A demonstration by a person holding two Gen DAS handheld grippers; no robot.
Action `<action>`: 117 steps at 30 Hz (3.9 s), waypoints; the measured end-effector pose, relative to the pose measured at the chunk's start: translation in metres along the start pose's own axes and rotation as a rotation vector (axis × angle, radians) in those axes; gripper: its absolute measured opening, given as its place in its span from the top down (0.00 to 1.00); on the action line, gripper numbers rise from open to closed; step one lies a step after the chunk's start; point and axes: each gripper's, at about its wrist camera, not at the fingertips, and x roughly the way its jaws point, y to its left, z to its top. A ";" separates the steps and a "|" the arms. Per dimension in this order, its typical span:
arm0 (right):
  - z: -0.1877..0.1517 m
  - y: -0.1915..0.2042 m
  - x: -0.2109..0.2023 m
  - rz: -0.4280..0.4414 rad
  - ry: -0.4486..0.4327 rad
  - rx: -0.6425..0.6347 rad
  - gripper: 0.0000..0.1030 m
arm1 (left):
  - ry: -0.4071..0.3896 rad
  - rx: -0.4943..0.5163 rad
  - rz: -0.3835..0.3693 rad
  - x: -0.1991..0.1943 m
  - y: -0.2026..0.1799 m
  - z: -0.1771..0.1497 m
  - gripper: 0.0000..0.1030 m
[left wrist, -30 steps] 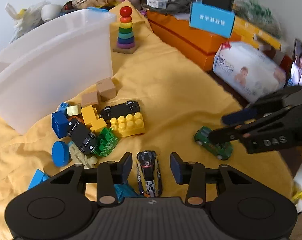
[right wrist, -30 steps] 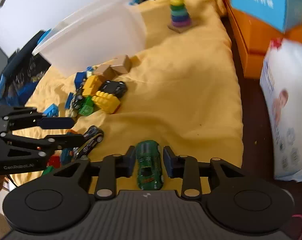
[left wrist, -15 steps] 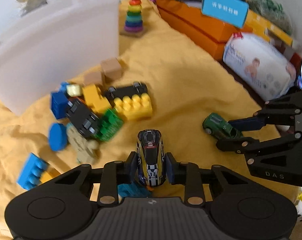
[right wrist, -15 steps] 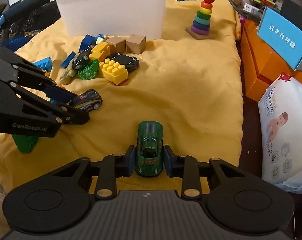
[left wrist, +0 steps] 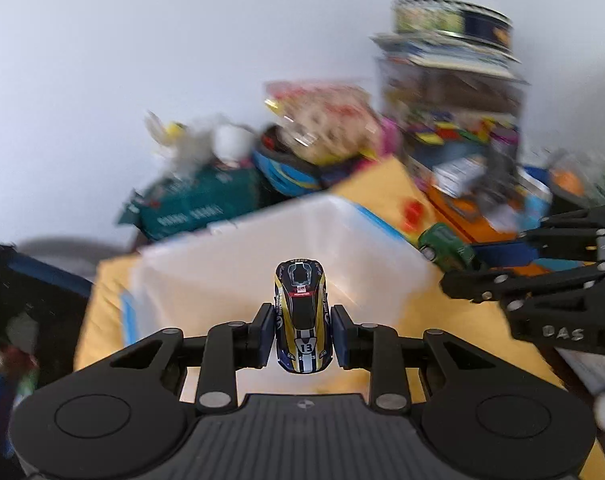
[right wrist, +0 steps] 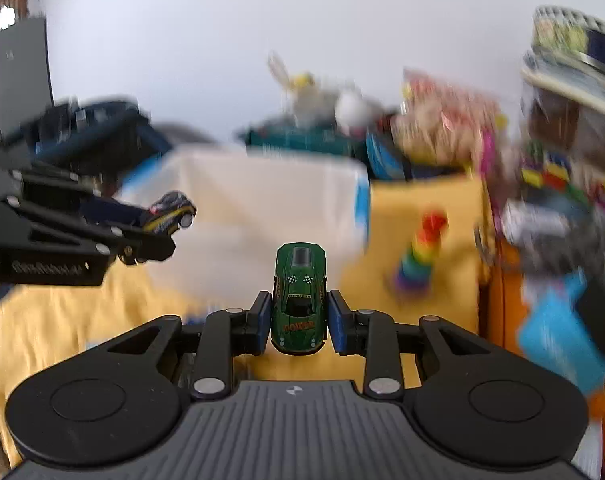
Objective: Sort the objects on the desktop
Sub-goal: 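Carry both cars over the white bin and open both tools to drop them, then bring both tools back to the toy pile, then grasp the white-green car with the left tool while the right tool grasps the white-black car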
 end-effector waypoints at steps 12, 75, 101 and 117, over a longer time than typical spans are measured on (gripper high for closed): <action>0.054 0.006 0.095 0.019 0.081 0.082 0.68 | 0.154 -0.097 0.093 0.081 0.060 -0.003 0.67; -0.099 -0.006 0.041 0.079 0.331 0.091 0.84 | 0.369 -0.237 -0.181 0.091 -0.036 -0.117 0.59; -0.155 0.008 -0.030 -0.130 0.364 -0.226 0.84 | 0.507 -0.187 -0.455 0.035 -0.085 -0.159 0.67; -0.164 0.053 -0.036 0.140 0.330 -0.279 0.73 | 0.364 -0.025 -0.327 -0.005 -0.083 -0.146 0.58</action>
